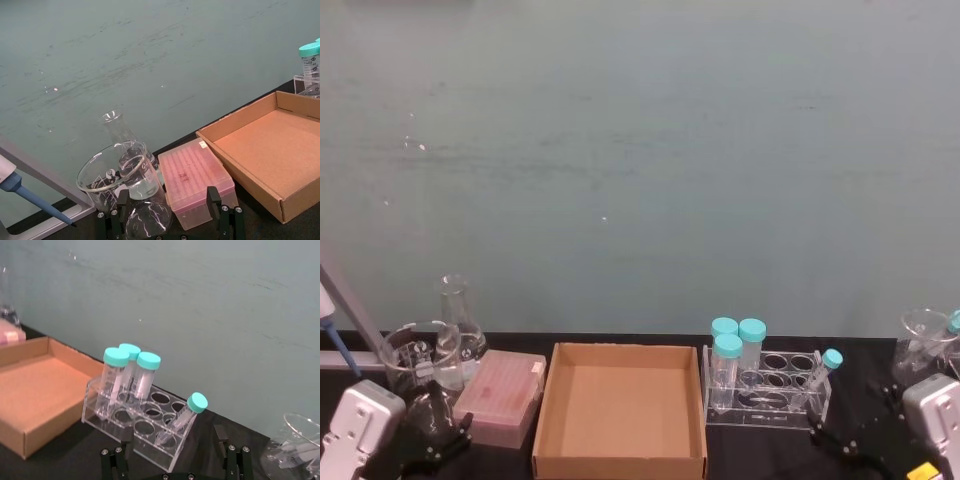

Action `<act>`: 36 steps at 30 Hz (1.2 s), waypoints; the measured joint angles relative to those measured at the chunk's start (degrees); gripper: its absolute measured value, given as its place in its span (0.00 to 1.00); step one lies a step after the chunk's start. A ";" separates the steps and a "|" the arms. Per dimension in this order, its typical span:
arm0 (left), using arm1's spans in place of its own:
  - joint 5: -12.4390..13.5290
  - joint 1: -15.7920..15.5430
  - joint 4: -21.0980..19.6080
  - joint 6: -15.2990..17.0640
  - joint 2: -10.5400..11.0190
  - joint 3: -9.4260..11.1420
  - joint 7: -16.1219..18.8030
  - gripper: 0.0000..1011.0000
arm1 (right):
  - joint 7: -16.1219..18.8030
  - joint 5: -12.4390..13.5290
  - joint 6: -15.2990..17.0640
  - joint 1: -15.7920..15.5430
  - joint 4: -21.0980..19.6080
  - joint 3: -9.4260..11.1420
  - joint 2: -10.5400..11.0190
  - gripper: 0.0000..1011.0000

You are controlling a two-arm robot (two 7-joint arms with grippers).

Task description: Use the right hand to move the test tube from the test tube rack into the box.

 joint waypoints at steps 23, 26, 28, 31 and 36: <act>0.00 0.00 0.00 0.00 0.00 0.00 0.00 0.99 | 6.11 10.39 5.41 7.97 10.73 6.62 -10.30 0.99; 0.00 0.00 0.00 0.00 0.00 0.00 0.00 0.99 | 7.21 10.87 6.32 9.29 12.70 6.81 -11.46 0.99; 0.00 0.00 0.00 0.00 0.00 0.00 0.00 0.99 | 7.73 10.97 6.64 9.86 13.51 6.89 -11.95 0.99; 0.00 0.00 0.00 0.00 0.00 0.00 0.00 0.99 | 8.58 11.04 6.94 10.74 14.92 6.97 -12.79 0.99; 0.00 0.00 0.00 0.00 0.00 0.00 0.00 0.99 | 9.42 10.68 7.10 11.52 16.14 7.22 -13.81 0.99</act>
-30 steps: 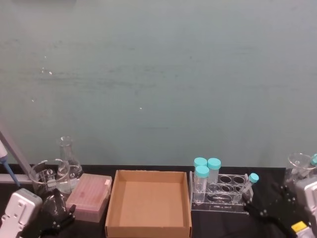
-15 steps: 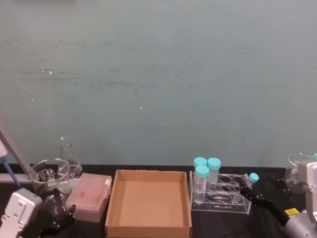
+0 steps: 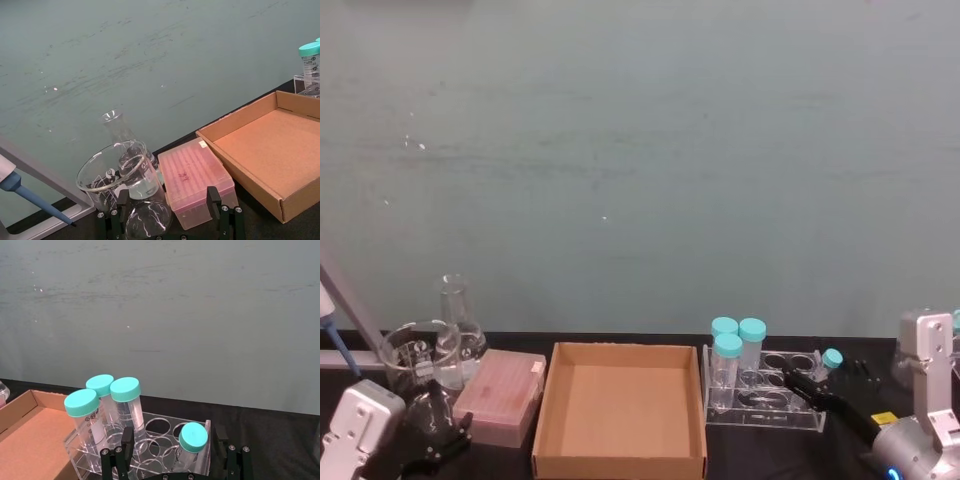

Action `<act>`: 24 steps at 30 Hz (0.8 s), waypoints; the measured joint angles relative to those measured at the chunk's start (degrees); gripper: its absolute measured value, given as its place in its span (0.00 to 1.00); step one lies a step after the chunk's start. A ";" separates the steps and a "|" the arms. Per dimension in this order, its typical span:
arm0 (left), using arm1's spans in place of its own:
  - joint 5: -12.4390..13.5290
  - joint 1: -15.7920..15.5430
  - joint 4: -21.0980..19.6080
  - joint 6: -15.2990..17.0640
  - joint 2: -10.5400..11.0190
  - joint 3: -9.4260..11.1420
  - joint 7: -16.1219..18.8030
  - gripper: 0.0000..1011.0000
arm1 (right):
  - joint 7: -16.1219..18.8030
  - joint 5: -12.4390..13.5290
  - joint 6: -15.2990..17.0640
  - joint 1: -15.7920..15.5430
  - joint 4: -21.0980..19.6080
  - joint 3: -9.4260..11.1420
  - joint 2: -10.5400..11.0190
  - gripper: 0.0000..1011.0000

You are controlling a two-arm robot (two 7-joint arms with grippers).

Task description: Use the right hand to move the test tube from the test tube rack into the box.

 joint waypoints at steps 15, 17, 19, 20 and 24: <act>0.00 0.00 0.00 0.00 0.00 0.00 0.00 0.99 | -0.44 -2.96 -0.41 -0.15 0.45 1.60 -1.36 0.99; 0.00 0.00 0.00 0.00 0.00 0.00 0.00 0.99 | -0.47 -3.10 -0.41 -0.21 0.51 1.83 -1.41 0.99; 0.00 0.00 0.00 0.00 0.00 0.00 0.00 0.99 | -0.47 -3.44 -0.40 -0.25 0.64 2.14 -1.49 0.99; 0.00 0.00 0.00 0.00 0.00 0.00 0.00 0.99 | -0.45 -3.52 -0.38 -0.27 0.67 2.24 -1.52 0.99; 0.00 0.00 0.00 0.00 0.00 0.00 0.00 0.99 | -0.25 -4.08 -0.33 -0.30 0.88 2.60 -1.65 0.99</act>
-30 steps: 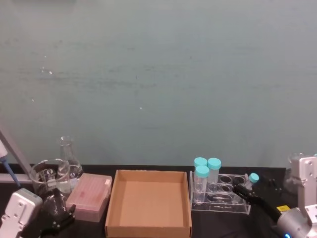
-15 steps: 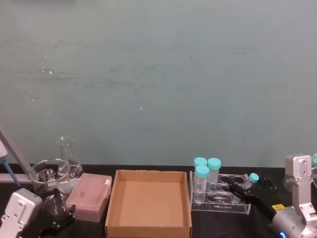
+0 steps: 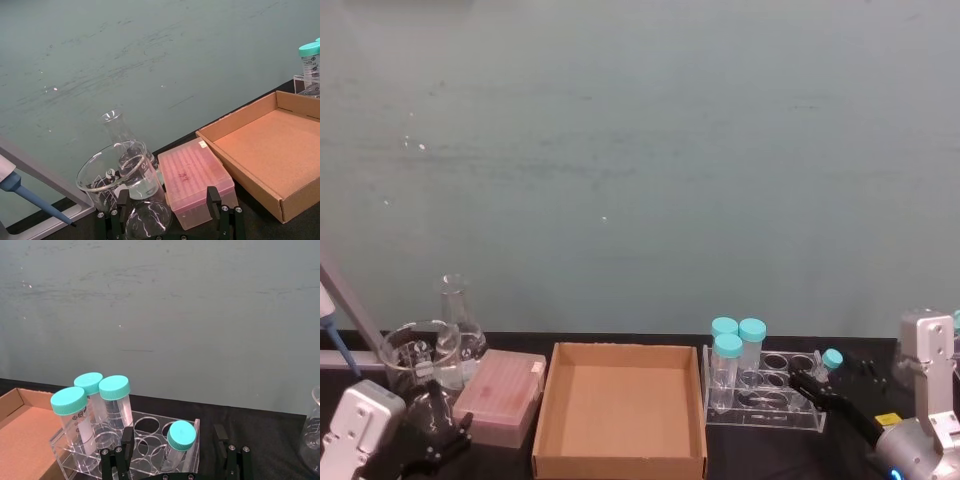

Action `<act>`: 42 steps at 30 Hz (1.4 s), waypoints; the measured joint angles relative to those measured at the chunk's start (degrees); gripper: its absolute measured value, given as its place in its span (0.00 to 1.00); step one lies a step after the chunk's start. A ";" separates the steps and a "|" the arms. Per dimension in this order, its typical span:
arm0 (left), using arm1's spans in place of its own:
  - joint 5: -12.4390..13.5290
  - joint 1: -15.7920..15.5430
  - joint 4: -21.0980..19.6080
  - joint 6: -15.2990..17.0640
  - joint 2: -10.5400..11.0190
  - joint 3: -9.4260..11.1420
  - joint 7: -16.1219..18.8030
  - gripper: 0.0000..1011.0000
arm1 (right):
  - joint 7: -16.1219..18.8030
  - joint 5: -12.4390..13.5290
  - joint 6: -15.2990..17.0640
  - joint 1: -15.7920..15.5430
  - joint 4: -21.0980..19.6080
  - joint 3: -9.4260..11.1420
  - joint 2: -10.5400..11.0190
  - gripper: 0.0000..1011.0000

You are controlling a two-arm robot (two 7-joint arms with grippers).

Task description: Use the right hand to move the test tube from the test tube rack into the box.

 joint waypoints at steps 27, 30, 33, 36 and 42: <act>0.00 0.00 0.00 0.00 0.00 0.00 0.00 0.99 | -0.03 0.17 0.07 -0.03 -0.15 -0.15 0.08 0.49; 0.00 0.00 0.00 0.00 0.00 0.00 0.00 0.99 | -0.03 0.18 0.07 -0.03 -0.16 -0.15 0.08 0.39; -0.01 0.00 0.00 0.00 0.00 0.00 0.00 0.99 | -0.03 0.19 0.07 -0.03 -0.16 -0.15 0.08 0.31; 0.00 0.00 0.00 0.00 0.00 0.00 0.00 0.99 | 0.01 0.21 0.07 -0.03 -0.16 -0.16 0.08 0.22; 0.00 0.00 0.00 0.00 0.00 0.00 0.00 0.99 | -0.03 -0.51 -0.07 -0.14 -0.15 0.27 -0.23 0.21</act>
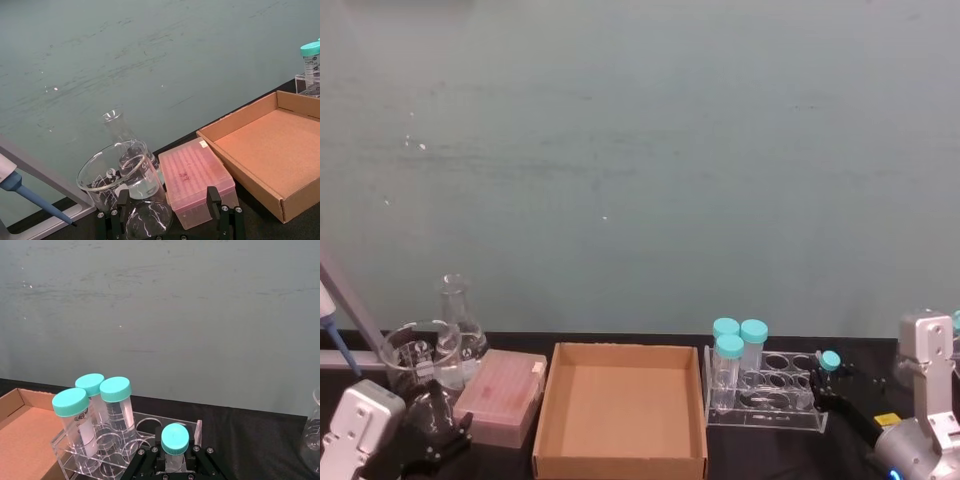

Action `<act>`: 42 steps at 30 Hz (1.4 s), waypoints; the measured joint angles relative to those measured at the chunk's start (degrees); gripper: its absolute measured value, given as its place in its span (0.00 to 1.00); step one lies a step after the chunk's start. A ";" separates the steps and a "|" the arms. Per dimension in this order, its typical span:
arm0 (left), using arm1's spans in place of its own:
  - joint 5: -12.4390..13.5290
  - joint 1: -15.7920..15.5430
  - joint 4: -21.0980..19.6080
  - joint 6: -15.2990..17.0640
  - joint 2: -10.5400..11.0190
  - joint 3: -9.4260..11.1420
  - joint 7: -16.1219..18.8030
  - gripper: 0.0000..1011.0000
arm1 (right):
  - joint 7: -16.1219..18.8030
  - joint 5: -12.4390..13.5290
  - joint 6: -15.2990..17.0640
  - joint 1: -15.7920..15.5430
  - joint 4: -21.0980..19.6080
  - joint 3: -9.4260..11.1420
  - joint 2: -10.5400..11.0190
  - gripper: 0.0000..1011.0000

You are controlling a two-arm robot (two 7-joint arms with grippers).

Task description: Use the right hand to move the test tube from the test tube rack into the box.

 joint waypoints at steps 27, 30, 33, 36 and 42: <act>0.00 0.00 0.00 0.00 0.00 0.00 0.00 0.99 | 7.45 3.30 3.10 -0.66 -16.99 5.13 -0.64 0.21; 0.00 0.00 0.00 0.00 0.00 0.00 0.00 0.99 | 8.36 3.67 3.01 -0.39 -18.25 4.59 -0.76 0.21; 0.00 0.00 0.00 0.00 0.00 0.00 0.00 0.99 | 9.65 3.92 2.93 0.05 -19.48 2.91 -1.07 0.21; 0.00 0.00 0.00 0.00 0.00 0.00 0.00 0.99 | 10.42 3.95 3.09 0.47 -19.81 1.18 -1.48 0.21; 0.00 0.00 0.00 0.00 0.00 0.00 0.00 0.99 | 10.95 3.43 4.50 2.12 -18.30 -2.82 -2.98 0.21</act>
